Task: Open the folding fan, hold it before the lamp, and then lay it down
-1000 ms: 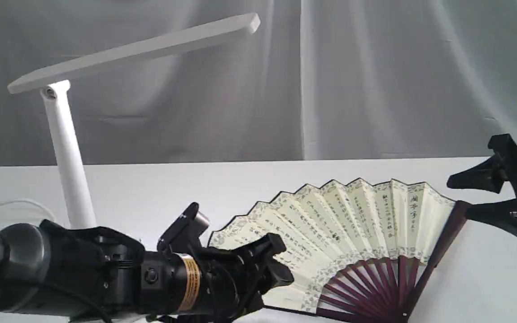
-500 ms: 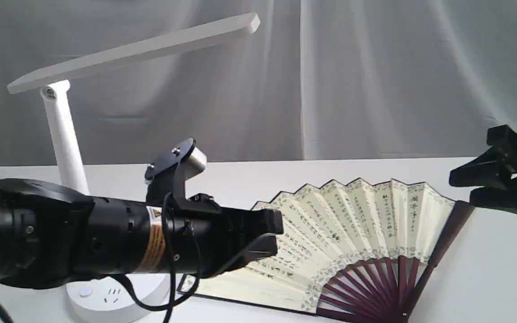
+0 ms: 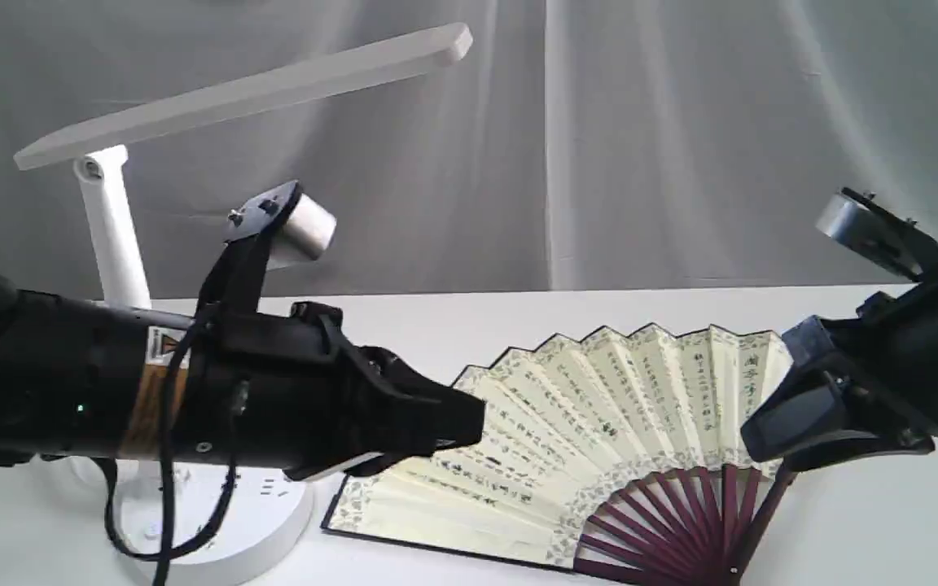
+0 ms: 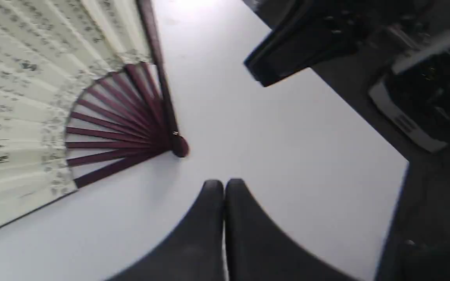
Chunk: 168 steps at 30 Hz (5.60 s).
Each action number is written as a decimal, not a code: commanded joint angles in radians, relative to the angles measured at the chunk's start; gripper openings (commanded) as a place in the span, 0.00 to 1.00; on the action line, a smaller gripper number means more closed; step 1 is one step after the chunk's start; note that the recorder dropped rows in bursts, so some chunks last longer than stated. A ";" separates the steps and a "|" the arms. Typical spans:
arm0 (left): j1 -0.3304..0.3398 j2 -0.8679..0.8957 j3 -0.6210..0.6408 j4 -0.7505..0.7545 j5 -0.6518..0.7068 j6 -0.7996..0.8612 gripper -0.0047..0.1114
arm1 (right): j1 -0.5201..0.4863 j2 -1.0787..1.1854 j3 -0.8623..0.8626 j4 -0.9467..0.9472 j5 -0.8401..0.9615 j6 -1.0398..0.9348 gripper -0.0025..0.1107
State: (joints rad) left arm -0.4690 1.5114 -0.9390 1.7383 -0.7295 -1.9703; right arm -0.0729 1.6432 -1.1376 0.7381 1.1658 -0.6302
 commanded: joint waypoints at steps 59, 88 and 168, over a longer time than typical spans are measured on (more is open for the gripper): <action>0.488 -0.419 0.287 -1.855 1.398 1.999 0.04 | 0.004 -0.467 0.390 -0.573 -0.430 0.369 0.02; 0.360 -0.875 0.287 -1.667 1.395 1.866 0.04 | 0.004 -1.010 0.501 -0.598 -0.390 0.343 0.02; 0.360 -1.511 0.939 -1.695 0.720 1.867 0.04 | 0.042 -1.643 1.138 -0.404 -1.002 0.292 0.02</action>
State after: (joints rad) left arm -0.1035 0.0020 -0.0130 0.0199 0.0430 -0.0946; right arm -0.0352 0.0042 -0.0040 0.3451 0.1881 -0.3314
